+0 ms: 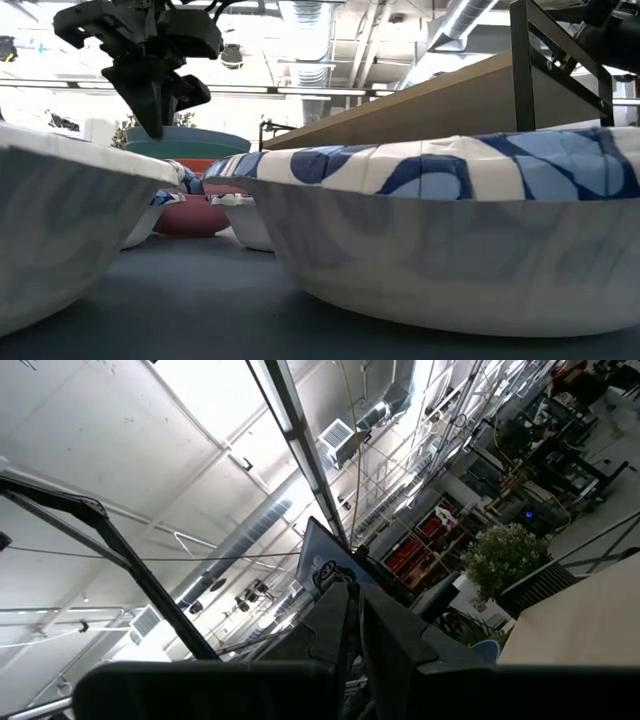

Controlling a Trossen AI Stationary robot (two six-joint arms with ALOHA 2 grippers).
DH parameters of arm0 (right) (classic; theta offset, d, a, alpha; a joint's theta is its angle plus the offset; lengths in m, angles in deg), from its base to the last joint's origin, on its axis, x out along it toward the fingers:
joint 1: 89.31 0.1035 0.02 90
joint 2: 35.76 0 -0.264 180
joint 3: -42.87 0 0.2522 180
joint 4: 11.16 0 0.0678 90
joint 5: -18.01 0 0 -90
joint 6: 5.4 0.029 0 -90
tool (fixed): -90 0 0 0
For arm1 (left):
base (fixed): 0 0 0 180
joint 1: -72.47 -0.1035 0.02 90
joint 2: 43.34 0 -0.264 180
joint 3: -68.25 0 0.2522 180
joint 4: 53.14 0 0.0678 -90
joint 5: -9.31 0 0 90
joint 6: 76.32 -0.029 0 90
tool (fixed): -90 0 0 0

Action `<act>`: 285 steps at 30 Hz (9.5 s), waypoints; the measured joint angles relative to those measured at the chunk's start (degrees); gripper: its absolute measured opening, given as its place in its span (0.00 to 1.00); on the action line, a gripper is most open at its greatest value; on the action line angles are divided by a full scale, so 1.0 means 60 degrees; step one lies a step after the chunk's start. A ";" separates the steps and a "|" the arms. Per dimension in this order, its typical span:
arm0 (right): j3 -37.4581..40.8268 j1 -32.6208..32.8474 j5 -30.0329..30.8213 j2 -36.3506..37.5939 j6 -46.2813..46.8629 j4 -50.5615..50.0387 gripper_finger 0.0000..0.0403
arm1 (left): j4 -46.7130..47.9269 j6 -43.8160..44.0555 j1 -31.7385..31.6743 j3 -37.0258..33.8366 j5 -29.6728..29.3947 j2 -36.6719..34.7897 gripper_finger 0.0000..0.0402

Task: Place and stack plates onto a shelf
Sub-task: Put the blue bowl on the shelf, then stack the green bowl on top of the blue bowl on the shelf, then stack the red bowl on top of the green bowl on the shelf

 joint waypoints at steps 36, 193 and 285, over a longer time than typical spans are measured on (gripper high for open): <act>0.0000 0.0000 0.0012 0.0000 -0.0138 0.0000 0.14 | 0.2256 0.0876 0.0000 0.4527 -0.2009 0.0000 0.00; 0.0004 0.0000 0.0237 0.0000 -0.0018 -0.0290 0.14 | 0.2427 -0.1979 -0.0941 0.7702 -0.3400 0.1883 0.00; 0.0004 0.0029 0.0210 -0.0003 0.0006 -0.0967 0.14 | 0.1285 -0.1939 -0.1207 1.0772 -0.4040 0.5170 0.01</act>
